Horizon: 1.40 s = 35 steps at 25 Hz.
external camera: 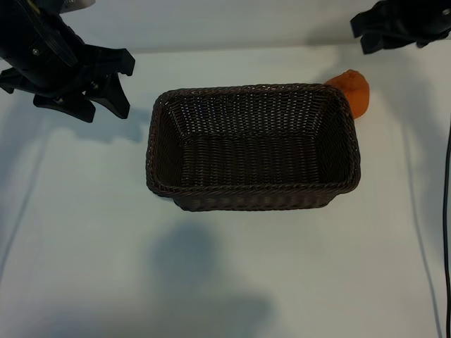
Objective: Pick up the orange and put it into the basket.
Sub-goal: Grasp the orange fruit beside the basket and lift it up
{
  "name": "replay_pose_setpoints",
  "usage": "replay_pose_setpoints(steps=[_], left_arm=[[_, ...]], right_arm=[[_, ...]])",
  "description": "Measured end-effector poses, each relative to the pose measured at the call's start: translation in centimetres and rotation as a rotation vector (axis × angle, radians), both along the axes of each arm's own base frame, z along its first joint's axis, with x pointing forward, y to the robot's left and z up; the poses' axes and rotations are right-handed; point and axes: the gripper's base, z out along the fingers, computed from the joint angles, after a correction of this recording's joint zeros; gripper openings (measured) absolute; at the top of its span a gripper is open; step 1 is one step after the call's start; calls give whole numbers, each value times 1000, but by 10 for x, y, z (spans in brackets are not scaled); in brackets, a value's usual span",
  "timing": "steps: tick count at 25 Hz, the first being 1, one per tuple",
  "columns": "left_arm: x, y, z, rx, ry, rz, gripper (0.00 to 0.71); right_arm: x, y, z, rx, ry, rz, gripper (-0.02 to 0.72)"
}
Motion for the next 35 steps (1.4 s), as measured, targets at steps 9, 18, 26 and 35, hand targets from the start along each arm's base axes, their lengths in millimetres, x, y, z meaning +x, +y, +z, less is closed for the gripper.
replay_pose_setpoints(steps=[9, 18, 26, 35], left_arm=[[0, 0, 0, 0, 0, 0, 526], [0, 0, 0, 0, 0, 0, 526], [0, 0, 0, 0, 0, 0, 526], [0, 0, 0, 0, 0, 0, 526]], right_arm=[[27, 0, -38, 6, 5, -44, 408], [37, -4, -35, -33, -113, -61, 408], [48, -3, -72, -43, -26, -63, 408], [61, -3, -105, -24, 6, -114, 408]])
